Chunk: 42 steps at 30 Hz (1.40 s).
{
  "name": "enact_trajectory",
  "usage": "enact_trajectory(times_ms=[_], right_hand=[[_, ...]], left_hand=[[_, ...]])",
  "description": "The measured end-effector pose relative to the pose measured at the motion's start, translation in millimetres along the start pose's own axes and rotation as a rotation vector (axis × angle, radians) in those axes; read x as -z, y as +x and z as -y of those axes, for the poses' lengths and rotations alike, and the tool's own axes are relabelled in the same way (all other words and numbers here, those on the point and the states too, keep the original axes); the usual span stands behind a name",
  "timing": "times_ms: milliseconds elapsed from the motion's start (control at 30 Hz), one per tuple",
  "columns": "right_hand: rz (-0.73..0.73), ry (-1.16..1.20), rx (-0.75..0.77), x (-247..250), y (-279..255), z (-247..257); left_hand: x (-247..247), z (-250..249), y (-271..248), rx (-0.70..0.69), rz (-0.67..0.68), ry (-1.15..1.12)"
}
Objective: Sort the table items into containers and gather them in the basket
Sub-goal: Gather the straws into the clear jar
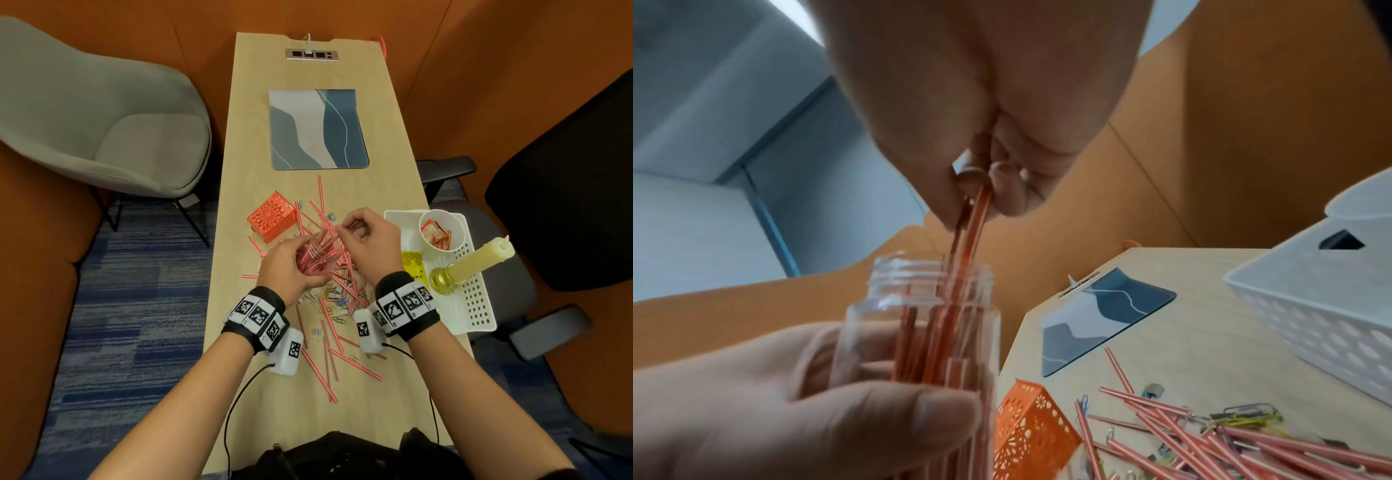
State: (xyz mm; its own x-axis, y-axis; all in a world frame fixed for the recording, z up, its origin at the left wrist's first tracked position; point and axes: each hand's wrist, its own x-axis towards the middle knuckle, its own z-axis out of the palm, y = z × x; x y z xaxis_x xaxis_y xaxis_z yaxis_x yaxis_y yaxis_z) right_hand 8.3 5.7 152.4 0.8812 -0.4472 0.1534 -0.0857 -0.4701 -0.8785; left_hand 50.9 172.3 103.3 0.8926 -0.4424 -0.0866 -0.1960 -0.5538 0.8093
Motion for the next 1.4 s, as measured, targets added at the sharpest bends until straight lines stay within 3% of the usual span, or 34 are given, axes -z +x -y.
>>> enact_trajectory(times_ms=[200,300,367,467,500,567,633,667,767,833,1033,1200,1400], right_hand=[[0.175,-0.119,0.126,-9.6,-10.4,-1.9],[-0.004,0.032,-0.006,2.1,3.7,-6.2],[-0.024,0.092,-0.06,5.0,8.0,-8.3],[0.259,-0.067,0.033,-1.2,4.3,-6.8],[0.279,-0.075,0.042,-1.2,5.9,-9.3],[0.119,0.021,-0.06,1.7,18.3,-21.3],[-0.07,-0.029,-0.214,1.4,35.5,-48.2],[-0.052,-0.15,-0.295,-2.1,42.8,-64.8],[0.289,-0.519,-0.454,-24.7,48.9,-108.1],[0.417,-0.62,-0.402,-41.5,48.6,-122.3],[0.577,-0.861,-0.104,-82.9,51.5,-133.7],[0.551,-0.892,-0.024,-100.1,51.4,-136.2],[0.627,-0.865,0.028,-112.8,50.3,-125.5]], left_hand=[[-0.2,0.3,12.8,-0.062,0.02,0.066],[1.9,4.5,14.9,-0.059,0.005,0.062],[2.7,5.8,15.3,-0.053,0.017,0.062],[3.7,4.4,16.9,-0.056,0.01,0.057],[4.2,4.2,17.4,-0.061,0.001,0.05],[6.7,6.1,18.9,-0.054,-0.018,0.031],[10.3,11.3,19.9,-0.034,-0.027,0.021],[12.4,14.3,20.2,-0.025,-0.028,0.021],[18.7,22.4,21.9,0.012,-0.032,0.016],[23.6,26.8,23.2,0.027,-0.045,0.001],[37.2,42.0,27.0,0.051,-0.066,-0.005],[42.8,56.0,30.2,0.068,-0.081,-0.011],[40.5,67.3,26.8,0.095,-0.072,-0.032]])
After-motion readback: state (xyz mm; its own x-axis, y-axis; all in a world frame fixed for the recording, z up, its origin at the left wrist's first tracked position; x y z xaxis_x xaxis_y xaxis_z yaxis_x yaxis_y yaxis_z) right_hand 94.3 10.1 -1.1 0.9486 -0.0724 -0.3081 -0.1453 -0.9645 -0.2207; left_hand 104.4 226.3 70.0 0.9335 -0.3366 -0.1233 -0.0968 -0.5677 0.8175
